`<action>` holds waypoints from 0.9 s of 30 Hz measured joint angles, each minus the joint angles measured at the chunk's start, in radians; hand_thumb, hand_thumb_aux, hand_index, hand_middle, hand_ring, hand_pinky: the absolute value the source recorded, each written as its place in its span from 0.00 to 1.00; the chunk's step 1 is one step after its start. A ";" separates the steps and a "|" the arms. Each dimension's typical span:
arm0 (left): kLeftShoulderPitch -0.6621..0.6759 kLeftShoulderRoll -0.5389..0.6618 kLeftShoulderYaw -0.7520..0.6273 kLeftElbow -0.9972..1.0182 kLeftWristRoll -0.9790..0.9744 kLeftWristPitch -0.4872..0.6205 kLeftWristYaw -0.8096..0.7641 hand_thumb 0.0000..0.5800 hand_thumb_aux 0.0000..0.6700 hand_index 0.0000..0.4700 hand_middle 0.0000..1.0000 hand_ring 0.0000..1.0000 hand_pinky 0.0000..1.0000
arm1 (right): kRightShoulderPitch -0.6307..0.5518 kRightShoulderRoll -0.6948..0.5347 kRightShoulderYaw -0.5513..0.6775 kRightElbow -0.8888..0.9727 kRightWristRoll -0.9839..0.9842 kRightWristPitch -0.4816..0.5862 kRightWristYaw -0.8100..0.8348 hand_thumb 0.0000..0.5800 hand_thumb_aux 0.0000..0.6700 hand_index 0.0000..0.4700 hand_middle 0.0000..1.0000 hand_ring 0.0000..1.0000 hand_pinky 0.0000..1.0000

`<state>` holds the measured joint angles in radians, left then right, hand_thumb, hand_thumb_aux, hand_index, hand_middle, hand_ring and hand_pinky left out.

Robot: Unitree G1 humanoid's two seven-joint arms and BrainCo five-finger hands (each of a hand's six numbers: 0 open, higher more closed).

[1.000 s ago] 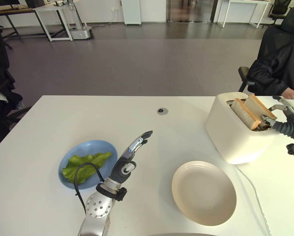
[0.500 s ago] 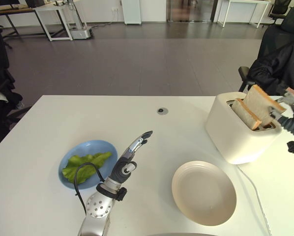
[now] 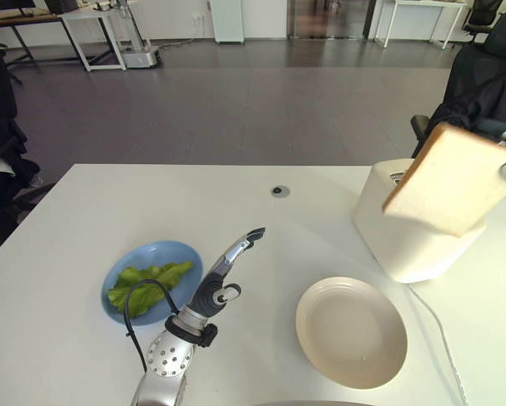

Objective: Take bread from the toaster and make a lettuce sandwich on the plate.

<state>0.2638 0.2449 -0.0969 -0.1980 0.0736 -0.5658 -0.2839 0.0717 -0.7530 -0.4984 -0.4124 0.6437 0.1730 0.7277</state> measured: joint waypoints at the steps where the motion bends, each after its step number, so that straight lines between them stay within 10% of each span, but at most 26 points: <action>1: 0.000 0.003 0.000 0.000 0.010 -0.003 0.003 0.00 0.00 0.00 0.00 0.00 0.00 | 0.037 0.000 0.035 -0.005 -0.048 -0.046 0.039 1.00 1.00 1.00 0.00 0.00 0.00; 17: 0.006 0.011 -0.007 -0.009 0.044 -0.025 0.018 0.00 0.00 0.00 0.00 0.00 0.00 | 0.143 0.045 0.400 0.204 -0.468 -0.357 0.142 0.99 0.91 0.91 0.00 0.00 0.00; 18: 0.006 0.012 -0.007 -0.002 0.045 -0.028 0.018 0.00 0.00 0.00 0.00 0.00 0.00 | 0.137 0.052 0.414 0.210 -0.474 -0.358 0.131 0.89 0.67 0.67 0.00 0.00 0.00; 20: 0.007 0.016 -0.006 0.004 0.045 -0.036 0.021 0.00 0.00 0.00 0.00 0.00 0.00 | 0.126 0.063 0.425 0.223 -0.512 -0.366 0.104 0.00 0.00 0.00 0.00 0.00 0.00; 27: 0.018 0.052 0.029 -0.029 0.023 -0.044 0.021 0.00 0.00 0.00 0.00 0.00 0.00 | 0.072 0.088 0.425 0.238 -0.536 -0.349 0.035 0.00 0.00 0.00 0.00 0.00 0.00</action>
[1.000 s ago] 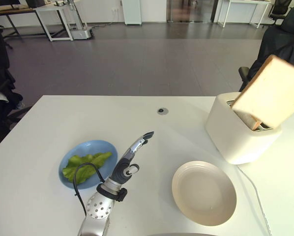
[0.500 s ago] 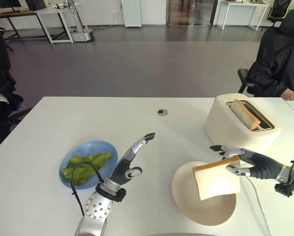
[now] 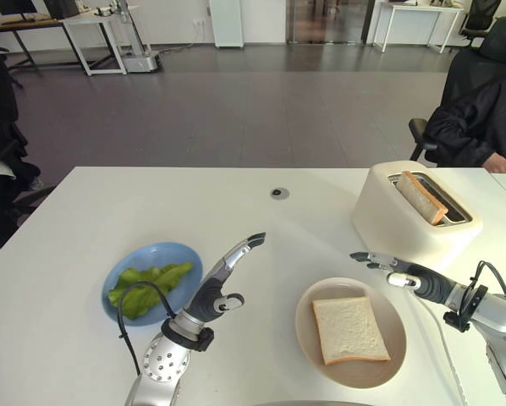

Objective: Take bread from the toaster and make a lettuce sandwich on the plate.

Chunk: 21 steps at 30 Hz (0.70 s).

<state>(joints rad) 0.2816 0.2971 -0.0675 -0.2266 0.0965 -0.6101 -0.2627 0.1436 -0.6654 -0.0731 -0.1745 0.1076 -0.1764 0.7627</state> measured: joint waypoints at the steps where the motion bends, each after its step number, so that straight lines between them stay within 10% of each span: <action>1: -0.001 0.001 0.002 -0.001 -0.002 0.000 0.000 0.00 0.00 0.00 0.00 0.00 0.00 | 0.000 0.001 0.000 -0.001 0.000 -0.001 -0.005 0.00 0.00 0.00 0.00 0.00 0.00; 21: 0.077 0.302 0.404 0.146 0.499 0.066 0.221 0.00 0.00 0.00 0.00 0.00 0.00 | -0.025 0.233 0.068 -0.052 0.122 -0.134 -0.100 0.00 0.00 0.00 0.00 0.00 0.00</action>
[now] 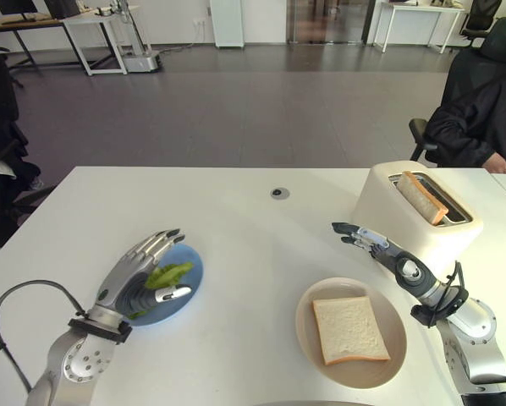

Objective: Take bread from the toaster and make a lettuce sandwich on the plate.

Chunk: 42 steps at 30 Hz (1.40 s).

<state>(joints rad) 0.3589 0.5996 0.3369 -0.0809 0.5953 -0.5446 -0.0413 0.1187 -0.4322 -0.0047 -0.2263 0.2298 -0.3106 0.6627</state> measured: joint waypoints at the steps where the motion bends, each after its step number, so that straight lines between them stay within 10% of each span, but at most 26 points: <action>1: 0.006 0.015 0.007 0.019 0.019 0.005 0.011 0.08 0.04 0.04 0.00 0.00 0.00 | -0.001 0.001 0.003 0.006 -0.006 -0.006 -0.002 0.00 0.00 0.00 0.00 0.00 0.00; 3: 0.016 0.054 0.012 0.065 0.063 0.039 0.028 0.57 0.35 0.35 0.00 0.00 0.00 | -0.001 0.003 0.006 0.024 -0.016 -0.019 -0.007 0.00 0.00 0.00 0.00 0.00 0.00; 5: 0.014 0.090 0.008 0.122 0.112 0.086 0.041 0.86 0.62 0.62 0.00 0.00 0.00 | -0.001 0.008 0.007 0.038 -0.021 -0.031 -0.013 0.00 0.00 0.00 0.00 0.00 0.00; 13: -0.047 0.132 -0.085 0.233 0.174 0.176 0.088 0.91 0.70 0.70 0.00 0.00 0.00 | -0.002 0.015 0.019 0.067 -0.048 -0.069 -0.024 0.00 0.00 0.00 0.00 0.00 0.00; 15: -0.063 0.138 -0.115 0.259 0.186 0.190 0.102 1.00 1.00 1.00 0.00 0.00 0.00 | -0.001 0.015 0.019 0.072 -0.053 -0.071 -0.029 0.00 0.00 0.00 0.00 0.00 0.00; 20: -0.064 0.167 -0.136 0.273 0.187 0.207 0.118 1.00 1.00 1.00 0.00 0.00 0.00 | 0.004 0.010 0.027 0.071 -0.052 -0.086 -0.018 0.00 0.00 0.00 0.00 0.00 0.00; 23: -0.064 0.175 -0.149 0.269 0.188 0.219 0.122 0.96 0.79 0.79 0.00 0.00 0.00 | 0.010 0.009 0.035 0.068 -0.052 -0.092 -0.012 0.00 0.00 0.00 0.00 0.00 0.00; 27: -0.061 0.190 -0.166 0.239 0.189 0.240 0.126 0.40 0.23 0.23 0.00 0.00 0.00 | 0.011 -0.002 0.035 0.066 -0.050 -0.095 -0.004 0.00 0.00 0.00 0.00 0.00 0.00; 29: -0.057 0.190 -0.174 0.231 0.189 0.246 0.129 0.28 0.15 0.15 0.00 0.00 0.00 | 0.011 -0.003 0.035 0.065 -0.048 -0.096 -0.002 0.00 0.00 0.00 0.00 0.00 0.00; 33: -0.040 0.197 -0.183 0.173 0.193 0.255 0.131 0.37 0.20 0.20 0.00 0.00 0.00 | 0.014 -0.006 0.035 0.059 -0.042 -0.107 0.002 0.00 0.00 0.00 0.00 0.00 0.00; 36: -0.039 0.201 -0.203 0.131 0.209 0.262 0.127 0.75 0.50 0.50 0.00 0.00 0.00 | 0.022 -0.006 0.036 0.043 -0.040 -0.117 0.003 0.00 0.00 0.00 0.00 0.00 0.00; 42: -0.039 0.210 -0.219 0.160 0.208 0.264 0.122 0.91 0.70 0.70 0.00 0.00 0.00 | 0.026 -0.008 0.036 0.030 -0.034 -0.127 0.006 0.00 0.00 0.00 0.00 0.00 0.00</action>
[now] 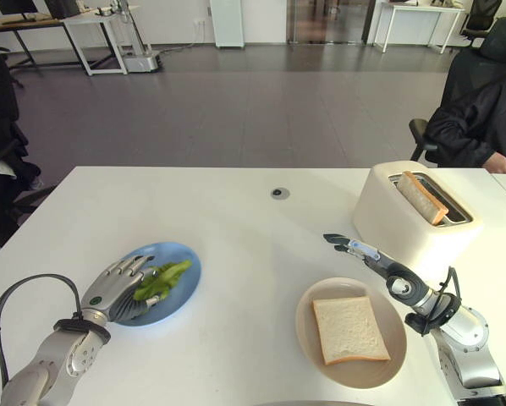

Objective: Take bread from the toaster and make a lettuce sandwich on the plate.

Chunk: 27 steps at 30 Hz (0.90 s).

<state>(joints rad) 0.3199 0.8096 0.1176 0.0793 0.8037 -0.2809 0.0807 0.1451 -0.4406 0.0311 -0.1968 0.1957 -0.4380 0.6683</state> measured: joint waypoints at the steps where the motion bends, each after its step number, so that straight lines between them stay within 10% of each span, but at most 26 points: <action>1: -0.001 0.002 -0.001 0.012 -0.001 -0.002 0.001 0.89 0.67 0.67 0.00 0.00 0.00 | 0.001 -0.001 0.000 0.000 0.000 -0.001 0.002 0.00 0.00 0.00 0.00 0.00 0.00; 9: -0.022 0.023 -0.026 0.082 -0.011 -0.016 0.038 0.71 0.46 0.46 0.00 0.00 0.00 | 0.012 -0.012 0.001 -0.019 0.004 -0.014 0.026 0.00 0.00 0.00 0.00 0.00 0.00; 12: -0.022 0.023 -0.028 0.084 -0.011 -0.016 0.049 0.43 0.25 0.25 0.00 0.00 0.00 | 0.012 -0.014 0.001 -0.019 0.015 -0.018 0.035 0.00 0.00 0.00 0.00 0.00 0.00; 16: -0.023 0.027 -0.027 0.075 -0.013 -0.014 0.060 0.34 0.19 0.19 0.00 0.00 0.00 | 0.012 -0.015 0.001 -0.019 0.020 -0.022 0.038 0.00 0.00 0.00 0.00 0.00 0.00; 27: -0.006 0.062 -0.001 0.047 -0.016 0.027 0.053 0.76 0.51 0.51 0.00 0.00 0.00 | 0.012 -0.023 0.003 -0.018 0.021 -0.030 0.041 0.00 0.00 0.00 0.00 0.00 0.00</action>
<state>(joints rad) 0.3139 0.8719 0.1162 0.1265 0.7880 -0.2541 0.1334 0.1574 -0.4640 0.0343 -0.2151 0.2172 -0.4682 0.7088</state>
